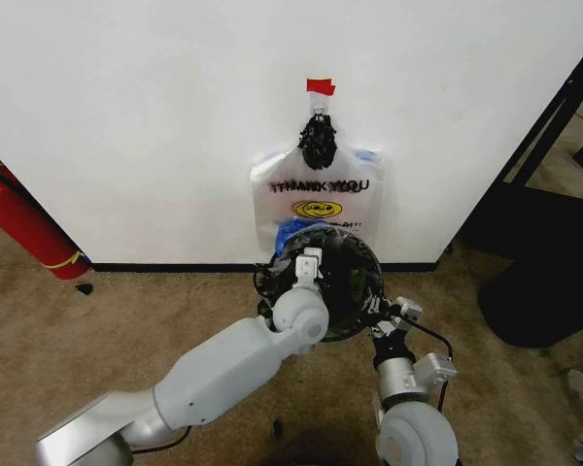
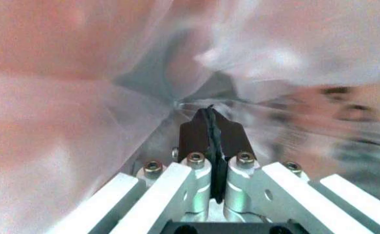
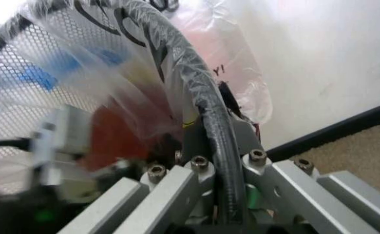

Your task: Pick up the garbage bag from the wall and place it over the trash bin.

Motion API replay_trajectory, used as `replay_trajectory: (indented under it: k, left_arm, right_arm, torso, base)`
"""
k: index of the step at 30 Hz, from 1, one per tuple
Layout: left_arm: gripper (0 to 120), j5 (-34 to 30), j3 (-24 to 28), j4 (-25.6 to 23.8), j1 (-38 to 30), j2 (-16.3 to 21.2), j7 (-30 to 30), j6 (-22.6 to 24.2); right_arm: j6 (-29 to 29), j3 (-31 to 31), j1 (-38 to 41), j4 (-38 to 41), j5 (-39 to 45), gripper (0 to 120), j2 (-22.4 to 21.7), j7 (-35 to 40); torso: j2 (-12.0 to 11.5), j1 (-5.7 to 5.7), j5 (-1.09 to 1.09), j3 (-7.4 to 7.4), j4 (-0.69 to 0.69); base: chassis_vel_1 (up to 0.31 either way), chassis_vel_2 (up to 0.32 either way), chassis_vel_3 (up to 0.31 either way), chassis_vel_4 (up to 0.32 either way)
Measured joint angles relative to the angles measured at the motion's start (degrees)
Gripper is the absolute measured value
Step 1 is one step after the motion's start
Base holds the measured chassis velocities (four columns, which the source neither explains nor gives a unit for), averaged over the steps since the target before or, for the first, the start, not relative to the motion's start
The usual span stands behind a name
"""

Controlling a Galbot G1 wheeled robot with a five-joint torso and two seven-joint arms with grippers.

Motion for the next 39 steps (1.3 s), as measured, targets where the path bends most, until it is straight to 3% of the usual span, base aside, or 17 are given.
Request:
replay_trajectory:
  k: [3,8,16,32,39]
  left_arm:
    - [0,-2.1,1.5,-3.7,-0.4,1.8,0.4,1.6]
    - [0,-3.6,3.3,-4.5,-1.9,2.5,0.5,3.4]
    - [0,-4.1,5.5,-1.6,-2.5,1.4,0.8,5.0]
    - [0,-7.8,5.3,3.5,-4.7,-0.6,1.6,4.8]
    - [0,-9.0,4.3,1.2,-4.1,0.1,0.9,5.1]
  right_arm:
    - [0.3,0.0,-0.1,-0.4,-2.0,0,-0.6,-0.5]
    - [0.9,-0.3,-0.4,-0.4,-4.6,0,-1.1,-1.6]
    - [2.1,-0.6,-1.7,0.8,-7.3,0,-2.1,-3.3]
    - [2.7,-1.8,-2.5,0.9,-7.6,0,-2.1,-4.7]
    - [2.6,-1.5,-2.6,0.9,-6.2,0,-2.2,-4.5]
  torso:
    - [0.0,0.00,0.00,0.00,0.01]
    - [0.0,0.00,0.00,0.00,0.00]
    - [0.0,0.00,0.00,0.00,-0.01]
    - [0.0,0.00,0.00,0.00,0.00]
    - [0.0,0.00,0.00,0.00,0.00]
  base:
    - [0.000,0.000,0.000,0.000]
    - [0.000,0.000,0.000,0.000]
    - [0.000,0.000,0.000,0.000]
    - [0.000,0.000,0.000,0.000]
    - [0.000,0.000,0.000,0.000]
